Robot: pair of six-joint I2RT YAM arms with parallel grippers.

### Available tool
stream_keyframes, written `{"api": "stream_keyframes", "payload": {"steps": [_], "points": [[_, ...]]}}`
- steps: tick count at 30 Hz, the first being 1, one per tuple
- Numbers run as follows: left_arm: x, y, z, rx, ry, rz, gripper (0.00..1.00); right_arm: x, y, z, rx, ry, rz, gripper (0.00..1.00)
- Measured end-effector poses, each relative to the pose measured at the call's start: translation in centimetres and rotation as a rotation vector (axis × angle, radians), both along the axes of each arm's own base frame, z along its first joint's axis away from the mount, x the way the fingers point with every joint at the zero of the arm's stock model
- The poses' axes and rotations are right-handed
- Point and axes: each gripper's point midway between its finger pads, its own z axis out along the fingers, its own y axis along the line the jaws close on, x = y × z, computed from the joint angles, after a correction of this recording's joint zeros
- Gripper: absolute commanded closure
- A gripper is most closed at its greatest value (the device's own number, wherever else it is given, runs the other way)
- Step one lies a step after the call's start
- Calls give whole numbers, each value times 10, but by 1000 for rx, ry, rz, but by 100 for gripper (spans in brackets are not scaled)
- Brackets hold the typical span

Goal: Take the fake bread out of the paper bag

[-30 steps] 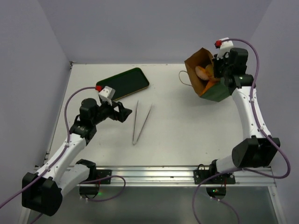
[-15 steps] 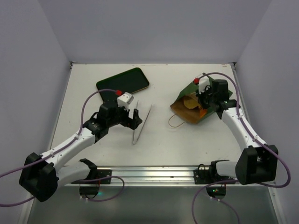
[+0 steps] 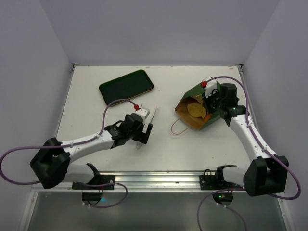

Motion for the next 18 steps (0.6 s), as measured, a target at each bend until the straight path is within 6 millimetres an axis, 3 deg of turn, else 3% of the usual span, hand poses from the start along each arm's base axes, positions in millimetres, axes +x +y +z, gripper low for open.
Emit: {"api": "stream_keyframes", "payload": {"steps": [9, 18], "points": [[15, -3, -41, 161, 34, 58, 2, -2, 4, -1, 25, 10, 1, 100], [35, -15, -51, 166, 6, 87, 13, -3, 5, -2, 32, 15, 7, 100]]}}
